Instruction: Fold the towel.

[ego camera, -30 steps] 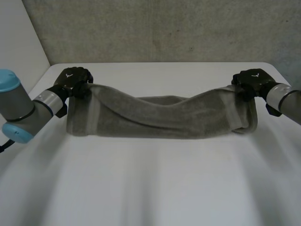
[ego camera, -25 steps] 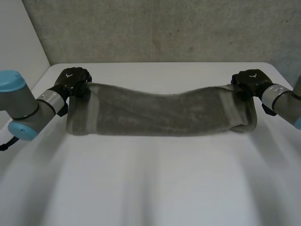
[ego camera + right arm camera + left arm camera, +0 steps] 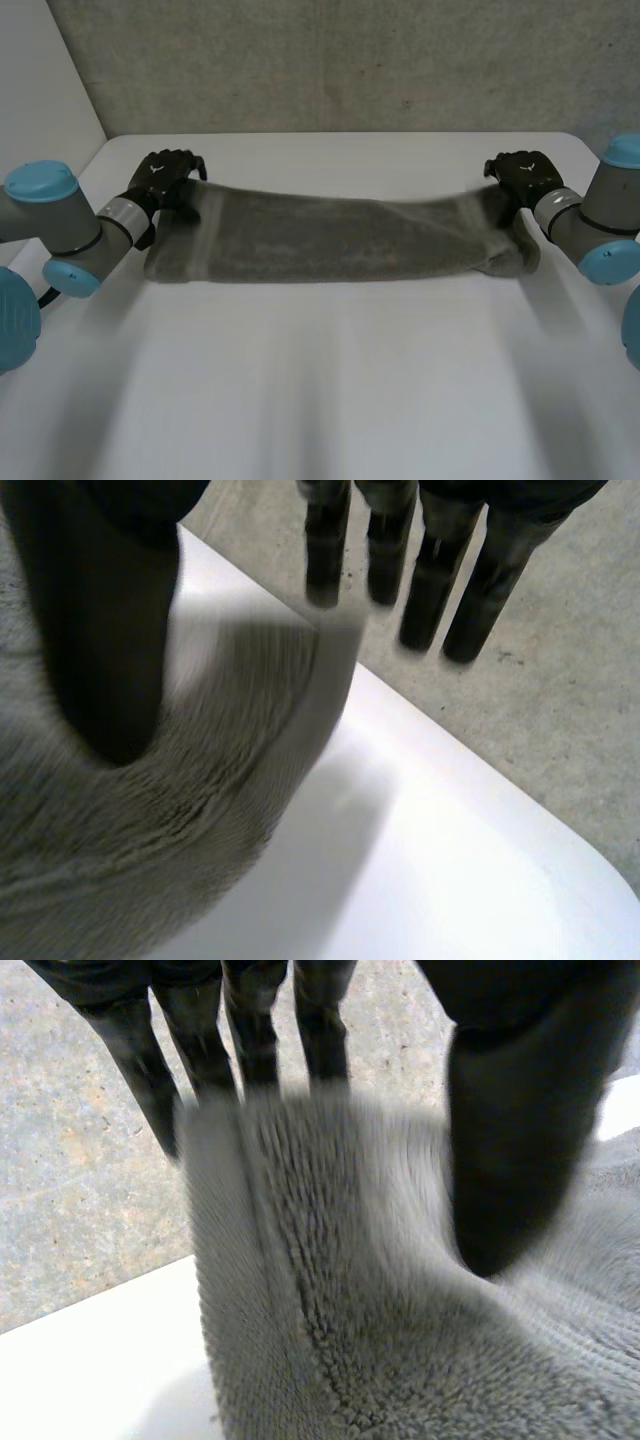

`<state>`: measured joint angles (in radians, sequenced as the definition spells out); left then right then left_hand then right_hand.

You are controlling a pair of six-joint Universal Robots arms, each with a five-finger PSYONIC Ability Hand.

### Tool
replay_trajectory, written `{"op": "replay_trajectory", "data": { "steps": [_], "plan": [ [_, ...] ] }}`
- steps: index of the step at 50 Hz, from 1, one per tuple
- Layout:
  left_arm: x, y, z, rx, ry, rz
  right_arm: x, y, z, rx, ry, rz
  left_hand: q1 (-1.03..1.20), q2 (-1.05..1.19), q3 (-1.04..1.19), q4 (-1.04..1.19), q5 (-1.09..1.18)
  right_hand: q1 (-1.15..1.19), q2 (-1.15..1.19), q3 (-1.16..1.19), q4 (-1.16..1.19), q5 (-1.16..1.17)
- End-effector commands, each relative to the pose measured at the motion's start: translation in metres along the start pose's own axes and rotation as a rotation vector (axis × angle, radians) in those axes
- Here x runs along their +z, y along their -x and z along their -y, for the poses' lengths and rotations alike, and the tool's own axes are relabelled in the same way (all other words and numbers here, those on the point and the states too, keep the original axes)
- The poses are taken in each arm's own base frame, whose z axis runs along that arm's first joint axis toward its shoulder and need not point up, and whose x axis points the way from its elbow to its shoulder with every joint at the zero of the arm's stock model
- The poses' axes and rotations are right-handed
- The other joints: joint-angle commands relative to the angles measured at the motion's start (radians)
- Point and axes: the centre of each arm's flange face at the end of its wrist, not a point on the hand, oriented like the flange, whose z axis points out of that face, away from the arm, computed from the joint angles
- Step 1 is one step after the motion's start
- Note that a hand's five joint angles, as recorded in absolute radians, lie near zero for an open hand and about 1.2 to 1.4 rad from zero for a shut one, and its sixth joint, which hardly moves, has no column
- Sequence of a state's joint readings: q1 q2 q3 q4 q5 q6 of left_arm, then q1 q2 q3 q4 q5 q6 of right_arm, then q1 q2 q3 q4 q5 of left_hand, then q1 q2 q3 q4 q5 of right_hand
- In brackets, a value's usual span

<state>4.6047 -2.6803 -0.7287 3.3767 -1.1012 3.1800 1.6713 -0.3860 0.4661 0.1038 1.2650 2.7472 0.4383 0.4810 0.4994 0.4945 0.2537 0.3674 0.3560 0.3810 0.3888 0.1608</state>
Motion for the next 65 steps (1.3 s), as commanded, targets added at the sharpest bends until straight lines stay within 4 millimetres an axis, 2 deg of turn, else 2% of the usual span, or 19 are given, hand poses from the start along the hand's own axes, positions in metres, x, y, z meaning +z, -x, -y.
{"op": "replay_trajectory", "data": {
  "steps": [1, 3, 5, 6, 8, 10, 11, 13, 19, 21, 24, 26, 27, 29, 30, 34, 43, 50, 65],
  "plan": [
    [-0.001, 0.002, 0.005, 0.003, -0.006, 0.027, -0.001, 0.003, 0.004, 0.000, 0.003, -0.001, -0.251, -0.294, -0.312, -0.307, -0.241, -0.193, -0.181, -0.206, -0.214, -0.161],
    [0.000, 0.002, 0.008, 0.006, -0.011, 0.032, -0.002, 0.004, 0.010, -0.002, -0.007, 0.000, -0.251, -0.294, -0.312, -0.307, -0.241, -0.193, -0.181, -0.206, -0.214, -0.161],
    [0.000, 0.001, 0.014, 0.011, -0.021, 0.037, -0.007, 0.000, 0.031, -0.001, -0.038, -0.005, -0.251, -0.294, -0.312, -0.307, -0.241, -0.193, -0.181, -0.206, -0.214, -0.161],
    [0.000, -0.002, 0.022, 0.016, -0.034, 0.039, -0.007, 0.000, 0.031, -0.001, -0.038, -0.005, -0.251, -0.294, -0.312, -0.307, -0.241, -0.193, -0.181, -0.206, -0.214, -0.161],
    [0.000, -0.004, 0.031, 0.021, -0.047, 0.044, -0.016, -0.006, 0.057, 0.019, -0.068, -0.015, -0.251, -0.294, -0.312, -0.307, -0.241, -0.193, -0.181, -0.206, -0.214, -0.161],
    [-0.004, -0.004, 0.047, 0.028, -0.066, 0.061, -0.023, -0.010, 0.071, 0.037, -0.080, -0.017, -0.251, -0.294, -0.312, -0.307, -0.241, -0.193, -0.181, -0.206, -0.214, -0.161],
    [-0.004, -0.004, 0.047, 0.028, -0.066, 0.061, -0.023, -0.010, 0.071, 0.038, -0.080, -0.017, -0.251, -0.294, -0.312, -0.307, -0.241, -0.193, -0.181, -0.206, -0.214, -0.161],
    [-0.012, -0.006, 0.061, 0.028, -0.064, 0.076, -0.038, -0.018, 0.092, 0.081, -0.078, -0.023, -0.245, -0.288, -0.307, -0.302, -0.235, -0.193, -0.181, -0.206, -0.214, -0.161],
    [-0.033, -0.015, 0.073, 0.013, -0.032, 0.080, -0.067, -0.019, 0.105, 0.114, -0.011, -0.012, -0.231, -0.273, -0.292, -0.287, -0.221, -0.193, -0.181, -0.206, -0.214, -0.161],
    [-0.051, -0.023, 0.073, -0.002, 0.010, 0.080, -0.086, -0.020, 0.096, 0.134, 0.064, -0.004, -0.216, -0.259, -0.277, -0.272, -0.206, -0.193, -0.181, -0.206, -0.214, -0.161],
    [-0.060, -0.028, 0.072, -0.010, 0.030, 0.079, -0.102, -0.016, 0.082, 0.153, 0.129, 0.006, -0.216, -0.259, -0.277, -0.272, -0.206, -0.072, -0.061, -0.086, -0.093, -0.040],
    [-0.077, -0.038, 0.068, -0.027, 0.071, 0.073, -0.109, -0.013, 0.073, 0.158, 0.165, 0.012, -0.216, -0.259, -0.277, -0.272, -0.206, -0.030, -0.019, -0.044, -0.052, 0.002],
    [-0.077, -0.038, 0.068, -0.027, 0.071, 0.073, -0.109, -0.013, 0.073, 0.158, 0.165, 0.012, -0.216, -0.259, -0.277, -0.272, -0.206, -0.030, -0.019, -0.044, -0.051, 0.002],
    [-0.093, -0.046, 0.064, -0.044, 0.108, 0.067, -0.119, -0.012, 0.054, 0.147, 0.214, 0.011, -0.213, -0.256, -0.274, -0.269, -0.203, -0.015, -0.004, -0.029, -0.037, 0.017],
    [-0.093, -0.046, 0.064, -0.044, 0.108, 0.067, -0.119, -0.012, 0.054, 0.147, 0.214, 0.010, -0.213, -0.256, -0.274, -0.269, -0.203, -0.015, -0.004, -0.029, -0.037, 0.017],
    [-0.110, -0.056, 0.061, -0.058, 0.139, 0.061, -0.127, -0.006, 0.025, 0.122, 0.267, 0.017, -0.216, -0.259, -0.277, -0.272, -0.206, 0.070, 0.081, 0.056, 0.048, 0.102],
    [-0.114, -0.067, 0.055, -0.049, 0.125, 0.043, -0.116, 0.002, -0.005, 0.144, 0.251, 0.003, -0.216, -0.259, -0.277, -0.272, -0.206, 0.070, 0.081, 0.056, 0.049, 0.102],
    [-0.114, -0.070, 0.051, -0.051, 0.128, 0.036, -0.108, 0.004, -0.013, 0.223, 0.227, -0.011, -0.219, -0.262, -0.280, -0.275, -0.209, 0.081, 0.093, 0.068, 0.060, 0.114],
    [-0.113, -0.070, 0.048, -0.050, 0.127, 0.036, -0.093, 0.002, -0.031, 0.277, 0.202, -0.067, -0.222, -0.265, -0.283, -0.278, -0.212, 0.475, 0.486, 0.461, 0.454, 0.507]
  ]
}}
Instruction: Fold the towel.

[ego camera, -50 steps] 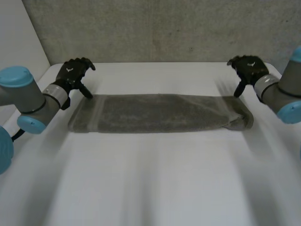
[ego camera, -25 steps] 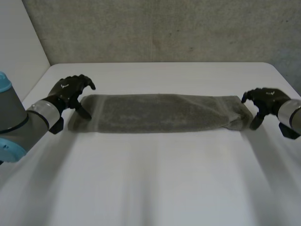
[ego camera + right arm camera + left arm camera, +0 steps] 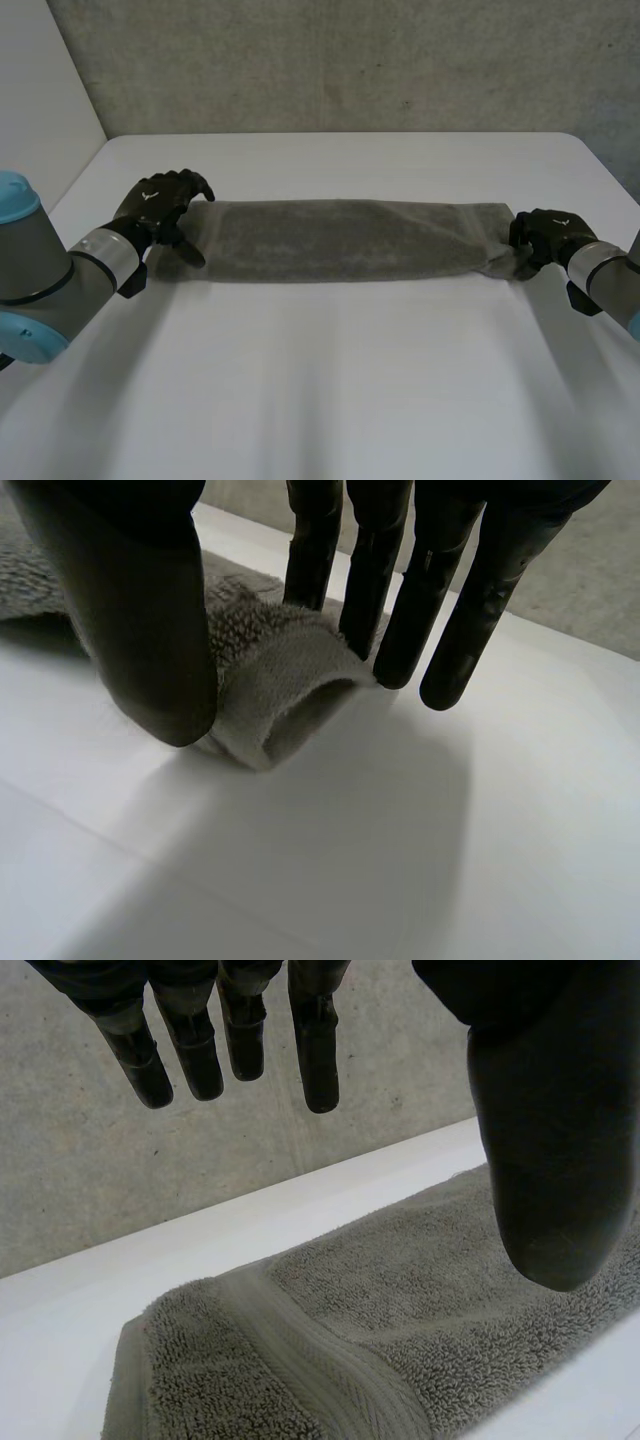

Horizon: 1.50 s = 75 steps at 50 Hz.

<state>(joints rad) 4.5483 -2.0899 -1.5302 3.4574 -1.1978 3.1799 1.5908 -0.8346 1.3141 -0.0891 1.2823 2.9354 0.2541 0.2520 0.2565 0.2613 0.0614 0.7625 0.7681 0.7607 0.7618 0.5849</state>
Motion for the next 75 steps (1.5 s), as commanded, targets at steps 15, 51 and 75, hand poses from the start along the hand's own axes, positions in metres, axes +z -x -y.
{"op": "replay_trajectory", "data": {
  "steps": [15, 51, 75],
  "plan": [
    [-0.003, -0.005, -0.005, -0.004, 0.013, -0.012, 0.008, -0.038, 0.019, -0.009, -0.067, -0.114, -0.052, -0.050, -0.055, -0.059, -0.034, 0.634, 0.628, 0.636, 0.634, 0.637],
    [-0.004, -0.006, -0.003, -0.002, 0.009, -0.011, -0.028, 0.211, 0.119, -0.500, -0.346, 0.215, -0.055, -0.053, -0.058, -0.062, -0.037, 0.634, 0.628, 0.636, 0.634, 0.637],
    [-0.003, -0.031, 0.002, 0.013, -0.009, -0.078, -0.043, 0.217, 0.127, -0.410, -0.223, 0.231, -0.055, -0.053, -0.058, -0.062, -0.037, -0.588, -0.594, -0.586, -0.587, -0.585]
  ]
}}
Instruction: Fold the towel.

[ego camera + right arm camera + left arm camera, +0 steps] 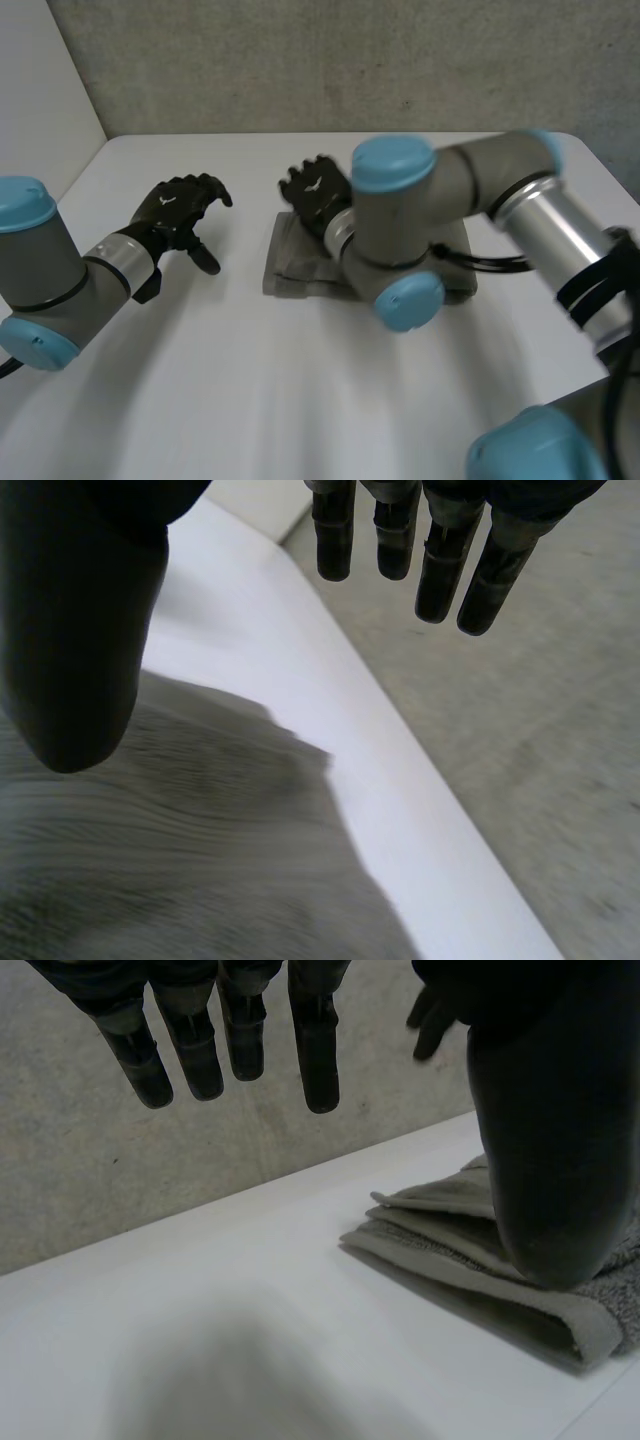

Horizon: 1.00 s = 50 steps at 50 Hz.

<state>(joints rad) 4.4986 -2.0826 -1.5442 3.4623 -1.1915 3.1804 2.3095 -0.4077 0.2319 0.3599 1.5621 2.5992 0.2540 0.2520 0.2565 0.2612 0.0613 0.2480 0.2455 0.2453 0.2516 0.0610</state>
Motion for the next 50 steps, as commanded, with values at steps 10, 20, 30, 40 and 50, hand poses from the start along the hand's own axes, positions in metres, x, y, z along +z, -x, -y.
{"op": "replay_trajectory", "data": {
  "steps": [10, 20, 30, 40, 50],
  "plan": [
    [0.000, -0.041, -0.002, 0.017, -0.001, -0.108, -0.070, -0.154, -0.064, 0.371, 0.275, -0.084, -0.043, -0.041, -0.046, -0.051, -0.025, 0.010, 0.012, 0.012, 0.006, 0.022],
    [0.005, -0.063, -0.005, 0.035, -0.023, -0.161, -0.106, -0.167, -0.143, 0.432, 0.287, -0.212, -0.035, -0.033, -0.037, -0.042, -0.016, 0.089, 0.092, 0.092, 0.086, 0.102],
    [0.004, -0.063, -0.006, 0.032, -0.019, -0.159, -0.108, -0.144, -0.171, 0.514, 0.281, -0.208, -0.035, -0.033, -0.037, -0.042, -0.016, 0.087, 0.089, 0.089, 0.083, 0.099],
    [0.002, -0.063, -0.008, 0.030, -0.012, -0.156, -0.100, -0.127, -0.173, 0.622, 0.224, -0.162, -0.035, -0.033, -0.037, -0.042, -0.016, 0.180, 0.183, 0.183, 0.177, 0.193],
    [0.001, -0.063, -0.007, 0.030, -0.013, -0.155, -0.093, -0.113, -0.180, 0.620, 0.218, -0.141, -0.035, -0.033, -0.037, -0.042, -0.016, 0.529, 0.531, 0.532, 0.525, 0.541]
  ]
}}
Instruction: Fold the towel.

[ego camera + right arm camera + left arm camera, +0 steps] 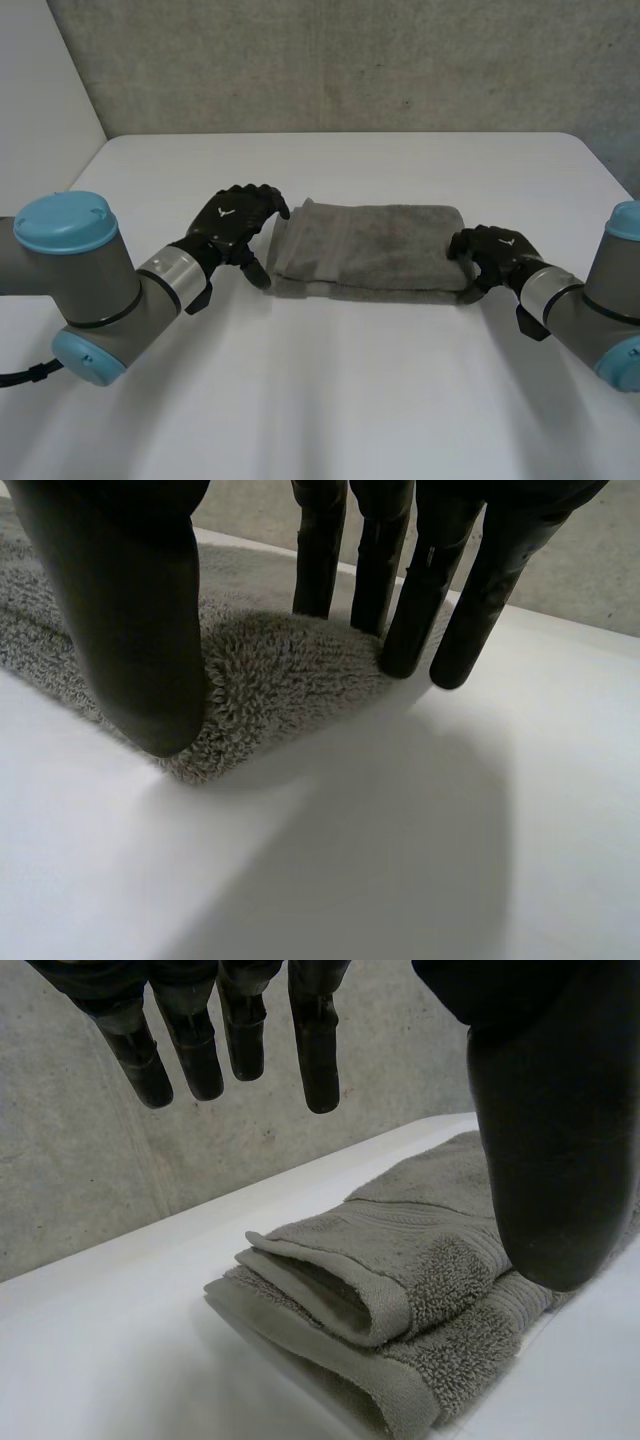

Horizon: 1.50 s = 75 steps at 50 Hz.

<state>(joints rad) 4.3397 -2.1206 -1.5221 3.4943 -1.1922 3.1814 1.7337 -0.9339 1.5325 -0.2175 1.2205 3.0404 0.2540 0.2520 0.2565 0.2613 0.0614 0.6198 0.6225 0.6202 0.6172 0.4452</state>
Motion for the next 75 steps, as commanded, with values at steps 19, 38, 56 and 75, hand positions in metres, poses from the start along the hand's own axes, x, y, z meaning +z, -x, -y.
{"op": "replay_trajectory", "data": {
  "steps": [19, 38, 56, 75],
  "plan": [
    [-0.002, 0.004, 0.010, -0.002, -0.021, 0.017, -0.024, -0.025, 0.049, -0.114, -0.047, -0.072, -0.035, -0.033, -0.037, -0.042, -0.017, 0.777, 0.774, 0.776, 0.779, 0.777],
    [-0.005, 0.001, 0.028, 0.010, -0.065, 0.014, -0.014, 0.153, 0.062, -0.350, -0.095, 0.337, -0.038, -0.036, -0.040, -0.045, -0.019, 0.777, 0.774, 0.776, 0.779, 0.777],
    [0.017, -0.001, 0.042, -0.002, -0.130, -0.013, -0.024, 0.160, 0.070, -0.315, -0.100, 0.195, -0.029, -0.027, -0.031, -0.036, -0.011, -0.445, -0.448, -0.446, -0.443, -0.445],
    [0.049, -0.057, -0.020, -0.223, 0.022, -0.083, 0.014, 0.086, 0.070, -0.068, -0.021, 0.073, 0.021, 0.023, 0.019, 0.014, 0.039, -0.445, -0.448, -0.446, -0.443, -0.445]
  ]
}}
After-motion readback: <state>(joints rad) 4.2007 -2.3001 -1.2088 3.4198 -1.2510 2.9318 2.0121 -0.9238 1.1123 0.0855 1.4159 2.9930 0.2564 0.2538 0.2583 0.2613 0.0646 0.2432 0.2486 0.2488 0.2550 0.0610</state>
